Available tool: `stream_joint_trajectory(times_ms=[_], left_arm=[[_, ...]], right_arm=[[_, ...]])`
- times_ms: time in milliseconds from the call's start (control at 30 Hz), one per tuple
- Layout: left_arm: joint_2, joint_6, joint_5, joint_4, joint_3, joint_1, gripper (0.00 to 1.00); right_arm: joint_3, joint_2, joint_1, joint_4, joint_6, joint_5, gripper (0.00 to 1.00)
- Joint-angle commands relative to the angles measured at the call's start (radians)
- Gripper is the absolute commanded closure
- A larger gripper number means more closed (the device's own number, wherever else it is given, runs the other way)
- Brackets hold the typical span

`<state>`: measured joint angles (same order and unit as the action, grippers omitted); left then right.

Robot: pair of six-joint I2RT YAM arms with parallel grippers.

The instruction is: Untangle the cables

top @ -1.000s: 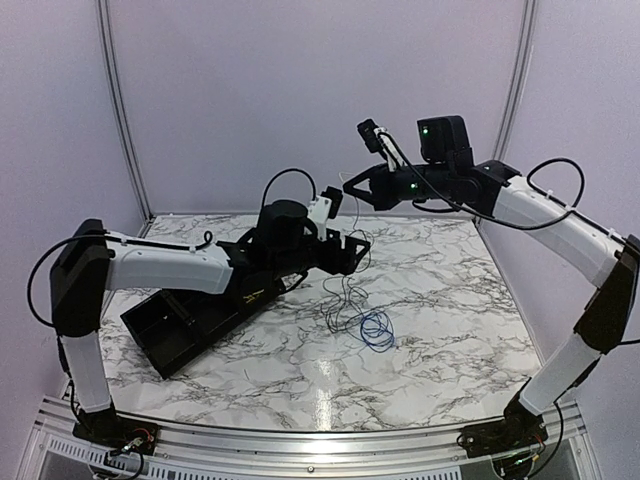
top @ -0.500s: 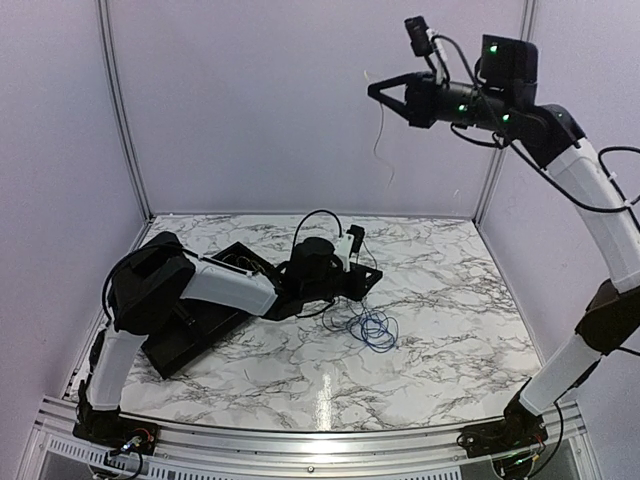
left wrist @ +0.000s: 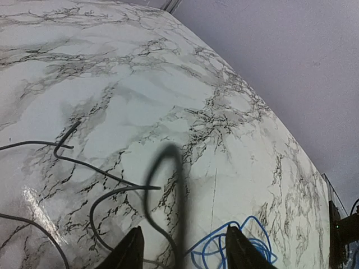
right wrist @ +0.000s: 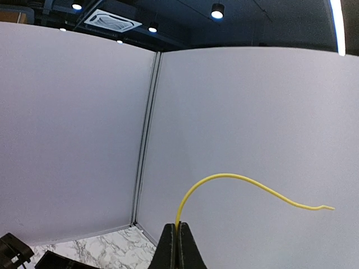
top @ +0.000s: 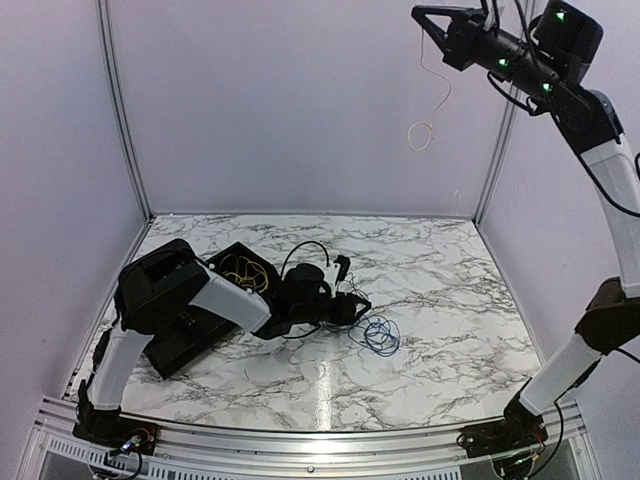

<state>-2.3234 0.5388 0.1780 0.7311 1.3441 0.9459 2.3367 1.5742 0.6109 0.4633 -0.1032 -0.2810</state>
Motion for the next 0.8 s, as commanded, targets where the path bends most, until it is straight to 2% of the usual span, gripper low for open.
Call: stream_joint_trajectory(times_ms=[0,167,400,533,667,767], left_arm=[[0.138,-0.046,-0.026,-0.003,-0.031,0.006,0.43],[0.237,-0.081,-0.018,-0.118,-0.088,0.008,0.38],[0.395,-0.167,0.012,-0.241,-0.224,0.008,0.38],[0.468,-0.249,0.023,-0.421,-0.24,0.009,0.38],[0.603,-0.299,-0.024,-0.476,-0.305,0.011,0.38],[0.7,-0.31,-0.121,-0.494,-0.356,0.011,0.37]], right_arm=[[-0.127,-0.005,-0.045,-0.071,0.026,0.045,1.0],[-0.295,-0.046,-0.055,-0.139,-0.001,0.113,1.0],[-0.488,-0.11,-0.057,-0.209,-0.067,0.093,1.0],[-0.538,-0.11,-0.057,-0.227,-0.096,0.071,1.0],[-0.579,-0.093,-0.055,-0.25,-0.105,0.039,1.0],[-0.582,-0.063,-0.041,-0.255,-0.104,0.015,1.0]])
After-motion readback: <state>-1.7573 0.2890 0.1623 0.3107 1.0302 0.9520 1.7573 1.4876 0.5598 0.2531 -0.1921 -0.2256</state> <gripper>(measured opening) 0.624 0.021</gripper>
